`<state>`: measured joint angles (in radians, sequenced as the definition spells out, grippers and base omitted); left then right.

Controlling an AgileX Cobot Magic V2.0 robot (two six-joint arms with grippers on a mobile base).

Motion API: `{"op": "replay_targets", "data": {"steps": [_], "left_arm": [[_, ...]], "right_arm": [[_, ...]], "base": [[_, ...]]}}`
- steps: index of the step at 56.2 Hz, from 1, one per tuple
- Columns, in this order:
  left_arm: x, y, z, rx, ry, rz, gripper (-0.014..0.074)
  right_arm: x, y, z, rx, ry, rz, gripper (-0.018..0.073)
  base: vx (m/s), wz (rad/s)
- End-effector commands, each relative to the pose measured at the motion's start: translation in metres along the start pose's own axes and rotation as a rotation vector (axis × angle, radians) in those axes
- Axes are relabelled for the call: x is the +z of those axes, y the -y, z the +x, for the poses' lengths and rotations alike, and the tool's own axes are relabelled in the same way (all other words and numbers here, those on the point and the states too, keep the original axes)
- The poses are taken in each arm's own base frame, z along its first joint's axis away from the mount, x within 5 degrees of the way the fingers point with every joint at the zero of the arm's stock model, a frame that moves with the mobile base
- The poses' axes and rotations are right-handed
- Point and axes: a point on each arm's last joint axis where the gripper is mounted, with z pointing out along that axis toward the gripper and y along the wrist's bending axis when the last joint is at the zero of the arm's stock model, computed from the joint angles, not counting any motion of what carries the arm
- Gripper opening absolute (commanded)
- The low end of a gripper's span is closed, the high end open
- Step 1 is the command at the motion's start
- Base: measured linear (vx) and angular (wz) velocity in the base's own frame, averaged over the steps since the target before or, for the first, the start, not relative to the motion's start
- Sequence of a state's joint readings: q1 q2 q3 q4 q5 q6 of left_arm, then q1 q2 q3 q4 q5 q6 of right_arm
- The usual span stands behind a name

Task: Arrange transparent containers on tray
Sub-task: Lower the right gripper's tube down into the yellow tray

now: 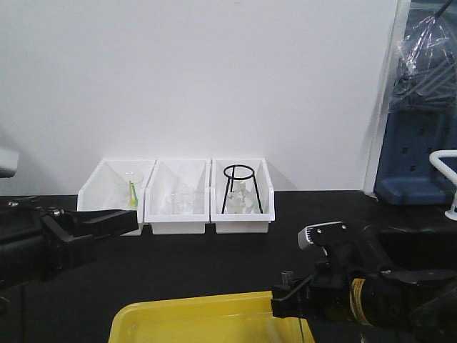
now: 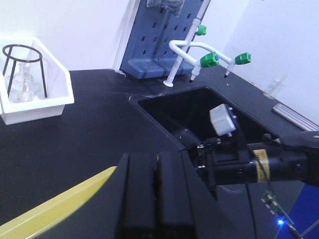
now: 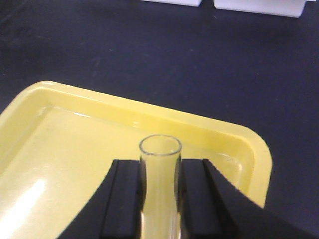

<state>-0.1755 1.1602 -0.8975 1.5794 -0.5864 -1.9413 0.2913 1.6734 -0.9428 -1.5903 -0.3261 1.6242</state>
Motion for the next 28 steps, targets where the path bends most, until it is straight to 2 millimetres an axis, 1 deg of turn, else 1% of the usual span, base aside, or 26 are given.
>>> {"op": "replay_targets", "data": {"steps": [1,7,15,28], "left_arm": [[-0.008,0.013,-0.013,-0.012,0.059,0.045,-0.0006],[-0.009,0.016,-0.013,-0.027,0.055,0.063,-0.0003],[-0.009,0.016,-0.013,-0.027,0.053,0.068,0.0],[-0.009,0.018,-0.012,-0.028,0.046,0.089,-0.0001]], "right_arm": [[-0.005,0.001,-0.019,-0.027,0.065,0.029,-0.0011],[0.002,0.006,-0.021,-0.057,0.059,0.057,-0.0011],[0.006,0.007,-0.025,-0.062,0.068,0.059,-0.0011],[0.013,0.018,-0.022,-0.08,0.049,0.143,-0.0011]], "base": [[0.0,0.0],[0.0,0.0],[0.0,0.0],[0.0,0.0]]}}
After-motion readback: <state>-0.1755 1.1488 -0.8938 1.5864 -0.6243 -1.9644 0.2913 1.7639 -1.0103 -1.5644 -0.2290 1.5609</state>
